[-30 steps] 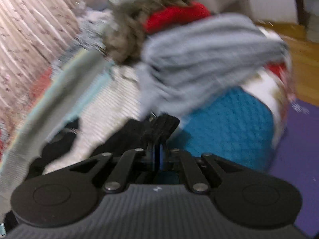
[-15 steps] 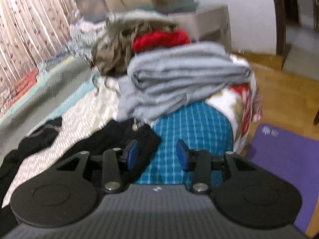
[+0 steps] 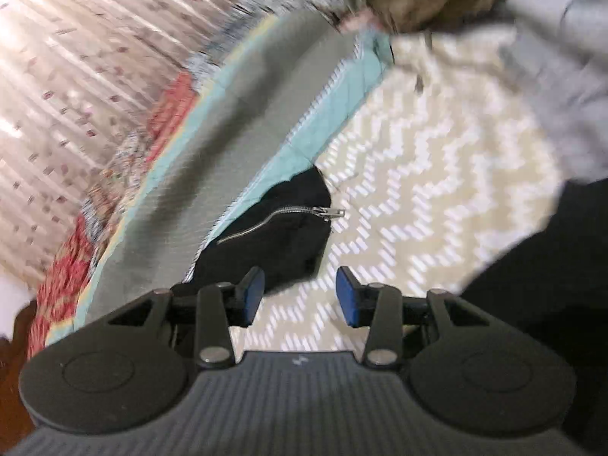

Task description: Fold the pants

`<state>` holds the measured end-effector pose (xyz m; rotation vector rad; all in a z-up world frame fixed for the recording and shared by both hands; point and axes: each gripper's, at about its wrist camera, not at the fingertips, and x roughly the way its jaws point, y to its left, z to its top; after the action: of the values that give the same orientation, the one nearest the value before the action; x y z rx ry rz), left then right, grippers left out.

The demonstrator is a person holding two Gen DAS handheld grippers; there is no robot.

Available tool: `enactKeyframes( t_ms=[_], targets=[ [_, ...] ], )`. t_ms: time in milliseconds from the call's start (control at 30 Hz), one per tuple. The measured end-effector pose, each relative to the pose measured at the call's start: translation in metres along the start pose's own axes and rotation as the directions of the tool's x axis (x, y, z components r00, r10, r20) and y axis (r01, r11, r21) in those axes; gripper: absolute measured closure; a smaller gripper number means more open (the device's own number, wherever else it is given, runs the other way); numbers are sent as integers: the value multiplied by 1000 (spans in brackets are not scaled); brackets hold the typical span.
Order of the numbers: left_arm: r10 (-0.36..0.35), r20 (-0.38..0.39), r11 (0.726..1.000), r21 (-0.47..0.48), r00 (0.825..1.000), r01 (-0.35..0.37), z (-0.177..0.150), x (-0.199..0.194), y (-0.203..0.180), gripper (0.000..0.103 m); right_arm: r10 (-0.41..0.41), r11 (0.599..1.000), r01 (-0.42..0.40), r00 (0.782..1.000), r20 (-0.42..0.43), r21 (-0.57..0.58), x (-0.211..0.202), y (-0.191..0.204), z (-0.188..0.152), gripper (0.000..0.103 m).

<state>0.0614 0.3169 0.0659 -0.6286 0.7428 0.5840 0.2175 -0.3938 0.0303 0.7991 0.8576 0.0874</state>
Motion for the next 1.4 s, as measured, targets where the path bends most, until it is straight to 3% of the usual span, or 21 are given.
enactKeyframes(
  t_ms=[100,200,233,267,300,367,400,567,667,733,833,967,1033,1100,1133,1167,1233,1267,1300,1400],
  targets=[
    [12,1,1000,-3,1000,-12,12,33,-10,12,44,995,-39,998,-49,93,35,-6,10,57],
    [17,-18,1000,10,1000,-17,13,60,-22,11,97,975,-70,987,-125,211,67,-14,5,59],
    [23,-30,1000,15,999,-22,12,69,-25,19,111,972,-80,985,-133,219,72,-12,2,59],
    [35,-41,999,31,999,-34,9,78,-30,28,104,978,-75,984,-143,194,74,-7,2,68],
    [50,-48,998,51,998,-48,9,85,-33,49,95,984,-69,983,-156,162,74,-2,3,74],
    [104,-23,989,108,994,-101,4,89,-43,72,99,988,-81,986,-135,135,63,7,5,76],
    [86,-14,988,127,996,-84,4,87,-45,98,127,986,-113,986,-110,125,51,11,9,77],
    [2,49,995,95,999,-7,5,52,-36,97,252,968,-252,966,59,-12,-39,45,32,80],
    [-60,99,998,39,993,57,12,28,-23,97,283,956,-266,946,157,-121,-85,69,44,81],
    [-63,112,998,18,992,62,19,22,-18,97,289,953,-262,937,197,-151,-100,75,56,81],
    [-59,85,998,1,995,59,29,33,-19,97,247,959,-208,946,210,-192,-81,95,78,81],
    [-16,81,1000,2,997,16,34,60,-32,97,123,978,-89,977,177,-191,5,111,108,80],
    [14,117,999,-40,993,-9,38,71,-33,100,74,968,-19,974,215,-248,50,120,117,75],
    [60,133,992,-114,989,-45,40,79,-26,100,-9,951,90,964,266,-294,69,118,121,44],
    [53,110,988,-153,993,-36,41,82,-19,100,-53,953,140,950,307,-268,71,111,117,44],
    [29,84,984,-178,996,-14,40,84,-13,100,-37,967,111,953,301,-231,70,100,112,44],
    [18,56,988,-154,998,-9,41,86,-8,98,75,978,-37,982,176,-206,74,84,101,46],
    [38,56,993,-112,998,-31,42,87,-10,96,77,972,-49,990,118,-228,77,84,93,46],
    [48,59,996,-79,997,-44,44,88,-12,89,55,965,-33,996,75,-262,81,86,84,46],
    [39,77,999,5,996,-40,50,87,-26,48,32,943,-44,999,-40,-329,93,99,56,46]
  ],
)
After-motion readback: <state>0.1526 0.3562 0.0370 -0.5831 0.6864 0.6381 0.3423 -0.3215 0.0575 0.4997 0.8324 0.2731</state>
